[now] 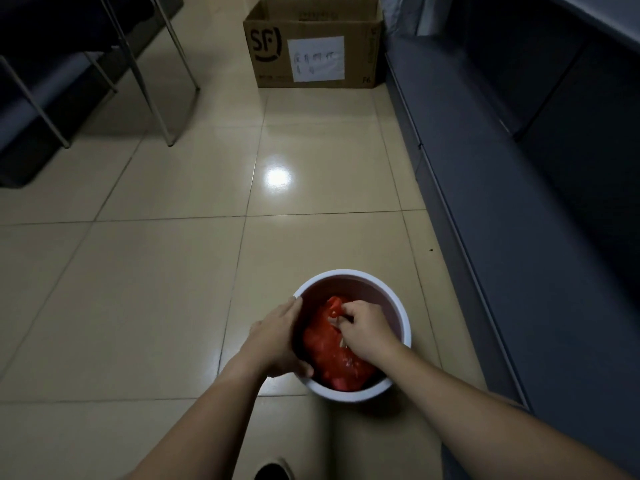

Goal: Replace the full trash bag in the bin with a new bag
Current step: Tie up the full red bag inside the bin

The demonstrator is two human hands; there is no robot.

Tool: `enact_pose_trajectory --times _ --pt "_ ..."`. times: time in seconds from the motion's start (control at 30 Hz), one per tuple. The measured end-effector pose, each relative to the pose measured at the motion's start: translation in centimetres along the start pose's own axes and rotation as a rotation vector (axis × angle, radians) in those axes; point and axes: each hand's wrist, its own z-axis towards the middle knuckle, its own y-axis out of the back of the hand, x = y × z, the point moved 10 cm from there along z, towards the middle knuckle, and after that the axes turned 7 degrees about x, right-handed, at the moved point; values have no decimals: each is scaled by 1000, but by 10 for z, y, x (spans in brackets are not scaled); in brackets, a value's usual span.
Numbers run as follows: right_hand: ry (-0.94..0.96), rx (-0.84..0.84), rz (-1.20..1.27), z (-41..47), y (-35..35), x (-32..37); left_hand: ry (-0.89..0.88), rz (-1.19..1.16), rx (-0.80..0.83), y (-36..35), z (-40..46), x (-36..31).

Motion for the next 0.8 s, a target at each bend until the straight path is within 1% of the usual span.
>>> enact_pose_trajectory --times 0.07,0.27,0.4,0.53,0.6,0.67,0.73,0.8 --pt "-24 13 35 -1 1 -1 24 70 36 -16 0 7" --pt "-68 10 13 -2 4 1 10 81 -11 -17 3 7" --pt "-60 -39 -29 -4 12 10 31 61 -7 -17 6 9" --pt "-31 -57 -46 -10 26 32 51 64 9 -11 7 3" --pt "-40 -65 -50 -17 38 52 71 7 38 -5 0 1" --pt "-78 -76 -29 -31 55 72 77 -110 84 8 -13 -5" --pt "-96 -111 -17 -48 80 98 45 -229 110 32 -32 -22" --pt "-104 -131 8 -67 108 131 -10 -335 97 68 -57 -48"
